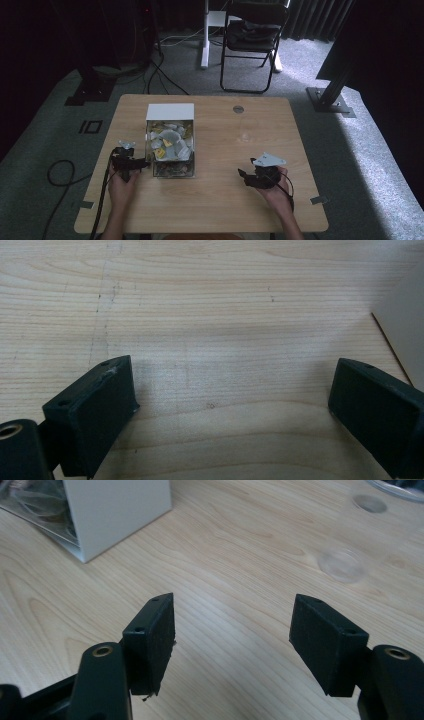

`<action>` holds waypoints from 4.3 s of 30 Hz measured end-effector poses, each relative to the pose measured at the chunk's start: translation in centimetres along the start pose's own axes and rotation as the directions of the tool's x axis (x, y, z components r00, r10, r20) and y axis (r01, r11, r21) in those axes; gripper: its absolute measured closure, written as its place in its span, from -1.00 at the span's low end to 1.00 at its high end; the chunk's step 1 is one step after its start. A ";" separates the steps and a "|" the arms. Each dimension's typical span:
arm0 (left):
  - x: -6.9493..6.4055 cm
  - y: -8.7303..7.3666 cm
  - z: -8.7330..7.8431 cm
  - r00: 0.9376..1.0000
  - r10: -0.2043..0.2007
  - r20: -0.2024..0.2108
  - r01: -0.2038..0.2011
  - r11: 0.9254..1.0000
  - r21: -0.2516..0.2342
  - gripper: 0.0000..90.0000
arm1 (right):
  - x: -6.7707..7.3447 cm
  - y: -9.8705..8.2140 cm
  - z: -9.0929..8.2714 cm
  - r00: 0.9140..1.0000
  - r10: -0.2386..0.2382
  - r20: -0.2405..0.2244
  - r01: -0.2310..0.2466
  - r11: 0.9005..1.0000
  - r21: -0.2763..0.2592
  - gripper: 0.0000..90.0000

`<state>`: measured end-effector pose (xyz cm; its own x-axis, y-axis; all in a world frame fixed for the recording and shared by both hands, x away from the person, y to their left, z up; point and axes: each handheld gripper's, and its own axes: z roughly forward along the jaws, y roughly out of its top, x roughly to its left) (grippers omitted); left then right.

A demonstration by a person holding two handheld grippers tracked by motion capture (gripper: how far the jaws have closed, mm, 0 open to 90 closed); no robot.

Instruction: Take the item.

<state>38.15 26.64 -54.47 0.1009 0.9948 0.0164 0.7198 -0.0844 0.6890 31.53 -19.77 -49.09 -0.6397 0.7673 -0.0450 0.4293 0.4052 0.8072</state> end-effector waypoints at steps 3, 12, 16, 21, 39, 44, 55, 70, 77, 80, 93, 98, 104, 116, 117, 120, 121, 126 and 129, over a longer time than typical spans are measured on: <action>0.0 0.0 0.0 1.000 -0.001 0.000 0.001 1.000 0.000 -0.87 | 0.6 0.3 0.1 1.000 -0.014 -0.011 0.014 1.000 -0.001 -0.24; 0.0 0.0 0.0 1.000 0.000 0.000 0.000 1.000 0.000 -0.87 | 2.0 1.7 0.0 0.997 -0.066 -0.037 0.065 0.998 -0.019 -0.23; 0.0 0.0 0.0 1.000 0.000 0.000 0.000 1.000 0.000 -0.87 | 2.5 2.2 0.0 0.996 -0.076 -0.052 0.075 0.997 -0.032 -0.23; 0.0 0.0 0.0 1.000 0.000 0.001 0.000 1.000 0.000 -0.87 | 3.2 2.7 0.1 0.993 -0.097 -0.073 0.095 0.995 -0.038 -0.20; 0.0 0.0 0.0 1.000 0.000 0.001 0.000 1.000 0.000 -0.87 | 6.4 4.2 1.3 0.972 -0.175 -0.155 0.168 0.984 -0.056 -0.07; 0.0 0.0 0.0 1.000 0.000 0.000 0.000 1.000 -0.001 -0.87 | 7.3 4.5 1.6 0.963 -0.201 -0.180 0.193 0.979 -0.064 0.00; 0.0 0.0 0.0 1.000 0.000 0.001 0.000 1.000 0.000 -0.87 | 9.3 5.3 2.6 0.941 -0.247 -0.234 0.235 0.969 -0.076 0.14; 0.0 0.0 0.0 1.000 -0.005 0.000 0.005 1.000 -0.004 -0.87 | 12.0 6.0 3.7 0.911 -0.292 -0.290 0.276 0.956 -0.097 0.21; 0.0 0.0 0.0 1.000 -0.005 0.000 0.005 1.000 -0.004 -0.87 | 13.0 6.4 4.2 0.900 -0.308 -0.308 0.290 0.951 -0.103 0.19; 0.0 0.0 0.0 1.000 -0.005 0.000 0.005 1.000 -0.004 -0.87 | 13.7 6.9 4.5 0.887 -0.332 -0.319 0.310 0.943 -0.119 0.19; 0.0 0.0 0.0 1.000 -0.005 0.000 0.005 1.000 -0.004 -0.87 | 15.0 7.8 5.6 0.867 -0.370 -0.334 0.343 0.929 -0.139 0.18; 0.0 0.0 0.0 1.000 -0.004 0.000 0.004 1.000 -0.004 -0.87 | 15.0 7.9 6.5 0.866 -0.365 -0.341 0.339 0.931 -0.135 0.17; 0.0 0.0 0.0 1.000 -0.005 0.000 0.005 1.000 -0.004 -0.87 | 15.1 7.9 7.1 0.862 -0.372 -0.344 0.350 0.928 -0.126 0.19; 0.0 0.0 0.0 1.000 -0.005 0.001 0.005 1.000 -0.005 -0.87 | 15.0 7.5 8.1 0.859 -0.368 -0.356 0.357 0.929 -0.098 0.23; 0.0 0.0 0.0 1.000 -0.005 0.001 0.005 1.000 -0.004 -0.87 | 14.9 7.5 8.1 0.860 -0.365 -0.358 0.354 0.930 -0.097 0.24; 0.0 0.0 0.0 1.000 -0.005 0.000 0.005 1.000 -0.004 -0.87 | 14.8 7.5 8.0 0.856 -0.359 -0.371 0.346 0.933 -0.104 0.25; 0.0 0.0 0.0 1.000 -0.005 0.000 0.005 1.000 -0.005 -0.87 | 14.8 7.5 7.9 0.856 -0.360 -0.372 0.346 0.932 -0.105 0.26; 0.0 0.0 0.0 1.000 -0.004 0.000 0.004 1.000 -0.005 -0.87 | 14.8 7.4 7.7 0.850 -0.365 -0.380 0.351 0.930 -0.108 0.32; 0.0 0.0 0.0 1.000 -0.005 0.001 0.005 1.000 -0.004 -0.87 | 14.9 7.3 7.5 0.843 -0.371 -0.390 0.357 0.927 -0.111 0.34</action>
<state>38.16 26.62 -54.49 0.0976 0.9951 0.0124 0.7175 -0.0790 0.6921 29.91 -1.68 -48.28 -0.9469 0.3027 -0.1082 0.0989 0.5945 0.7980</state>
